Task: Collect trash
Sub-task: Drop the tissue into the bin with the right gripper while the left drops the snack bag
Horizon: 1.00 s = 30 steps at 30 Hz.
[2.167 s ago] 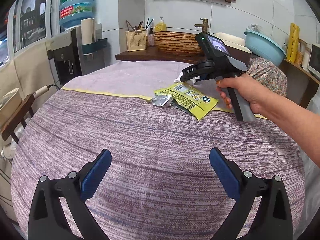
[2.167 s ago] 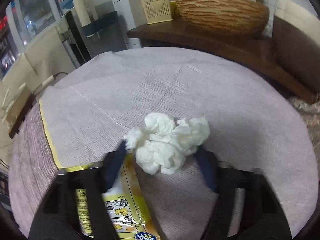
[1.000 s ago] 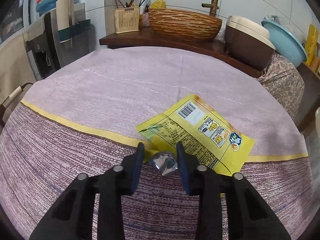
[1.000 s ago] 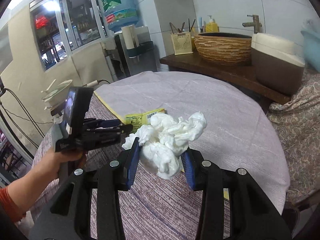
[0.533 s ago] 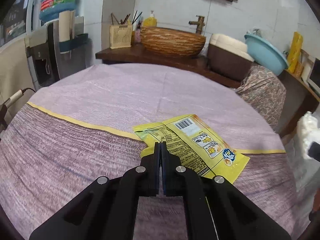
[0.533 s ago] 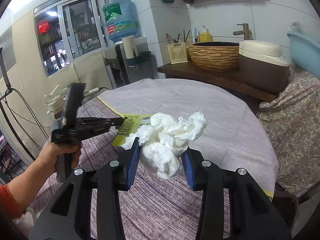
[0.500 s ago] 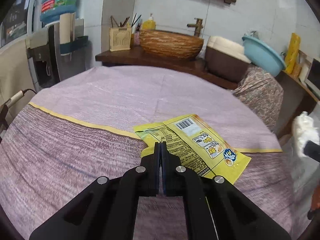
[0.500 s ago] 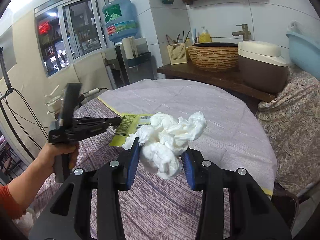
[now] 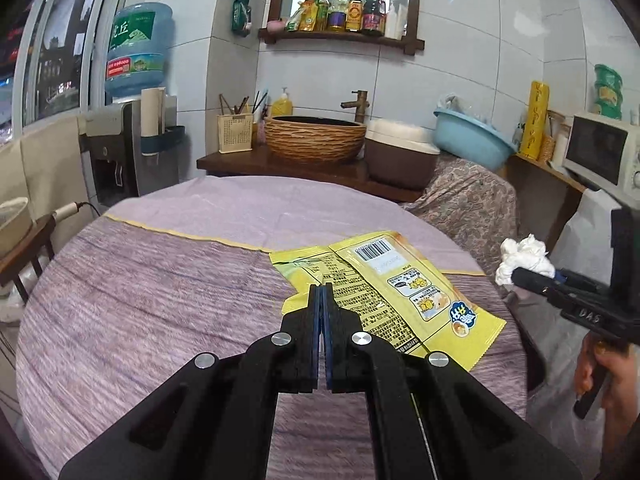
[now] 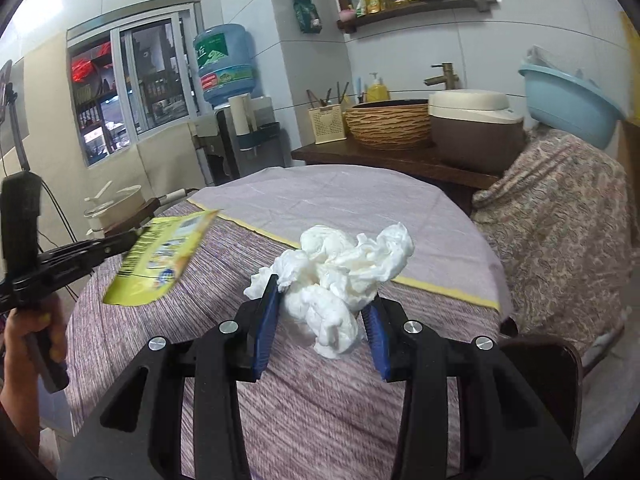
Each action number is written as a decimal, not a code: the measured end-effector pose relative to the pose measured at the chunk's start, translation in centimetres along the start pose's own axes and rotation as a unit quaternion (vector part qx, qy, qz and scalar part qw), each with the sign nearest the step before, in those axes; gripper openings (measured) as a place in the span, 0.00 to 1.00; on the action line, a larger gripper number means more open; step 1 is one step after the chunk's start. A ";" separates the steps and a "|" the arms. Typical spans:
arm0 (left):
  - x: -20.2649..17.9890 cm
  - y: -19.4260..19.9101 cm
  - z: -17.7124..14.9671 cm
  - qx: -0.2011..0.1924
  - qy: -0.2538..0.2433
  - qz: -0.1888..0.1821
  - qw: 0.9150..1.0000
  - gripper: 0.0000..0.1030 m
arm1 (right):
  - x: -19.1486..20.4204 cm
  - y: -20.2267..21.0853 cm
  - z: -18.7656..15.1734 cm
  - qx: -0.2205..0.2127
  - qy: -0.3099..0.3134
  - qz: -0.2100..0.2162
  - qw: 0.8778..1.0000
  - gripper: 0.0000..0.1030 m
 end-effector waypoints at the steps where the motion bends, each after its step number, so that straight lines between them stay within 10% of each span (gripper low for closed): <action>1: -0.3 0.2 -0.1 -0.001 0.003 -0.003 1.000 0.03 | -0.5 0.7 -0.5 -0.003 -0.003 -0.005 1.000 0.39; 15: -10.8 -0.8 0.7 -0.018 -0.018 -0.087 0.996 0.03 | -11.4 7.3 -4.1 -0.026 -0.075 -0.113 0.990 0.39; 30: -18.0 -4.8 2.1 -0.009 -0.059 -0.143 0.988 0.03 | -21.6 2.4 -9.2 0.033 -0.124 -0.188 0.974 0.39</action>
Point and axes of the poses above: each gripper's, at about its wrist camera, not at the fingertips, and y roughly against the way its jaws point, x to its left, z to its top, the point moved 4 cm from there along -y, roughly the way its jaws point, and after that the axes turned 14 degrees about -y, right-handed, at the moved point
